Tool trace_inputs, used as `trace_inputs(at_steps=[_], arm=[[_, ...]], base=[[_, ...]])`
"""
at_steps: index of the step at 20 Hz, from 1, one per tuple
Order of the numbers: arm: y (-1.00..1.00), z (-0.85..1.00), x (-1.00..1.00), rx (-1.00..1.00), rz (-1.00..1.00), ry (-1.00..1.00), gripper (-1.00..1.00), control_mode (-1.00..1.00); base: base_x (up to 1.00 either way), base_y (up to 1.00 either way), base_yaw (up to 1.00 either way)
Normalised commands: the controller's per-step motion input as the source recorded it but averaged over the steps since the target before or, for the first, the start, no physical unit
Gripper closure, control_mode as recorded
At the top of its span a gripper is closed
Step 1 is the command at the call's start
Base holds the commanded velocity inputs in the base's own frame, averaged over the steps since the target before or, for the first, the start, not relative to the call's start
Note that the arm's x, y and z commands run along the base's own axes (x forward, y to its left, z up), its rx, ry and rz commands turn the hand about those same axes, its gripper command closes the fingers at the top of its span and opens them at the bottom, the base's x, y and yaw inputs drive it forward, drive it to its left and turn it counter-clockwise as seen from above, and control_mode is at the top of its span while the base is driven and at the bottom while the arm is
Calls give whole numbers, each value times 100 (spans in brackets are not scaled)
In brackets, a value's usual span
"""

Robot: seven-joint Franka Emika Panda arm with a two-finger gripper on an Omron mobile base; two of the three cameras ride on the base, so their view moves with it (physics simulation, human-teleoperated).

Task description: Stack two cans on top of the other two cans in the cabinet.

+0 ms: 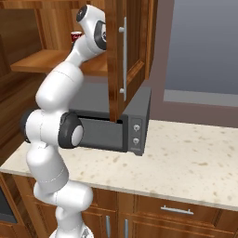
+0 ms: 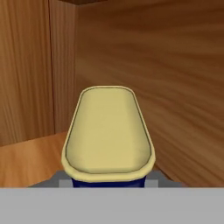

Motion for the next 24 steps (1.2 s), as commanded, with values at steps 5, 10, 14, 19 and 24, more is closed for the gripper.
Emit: trace_inputs(at_steps=[5,10,14,19,24], arm=[[0,-1,-3,0,0,0,100,-100],[0,-11,1,4,0,0,100,-100],[0,-13,10,6,0,0,100,-100],[0,-11,7,3,0,0,100,-100],[0,-12,6,3,0,0,100,-100]], base=[[0,0,0],[0,0,0],[0,0,0],[0,0,0],[0,0,0]])
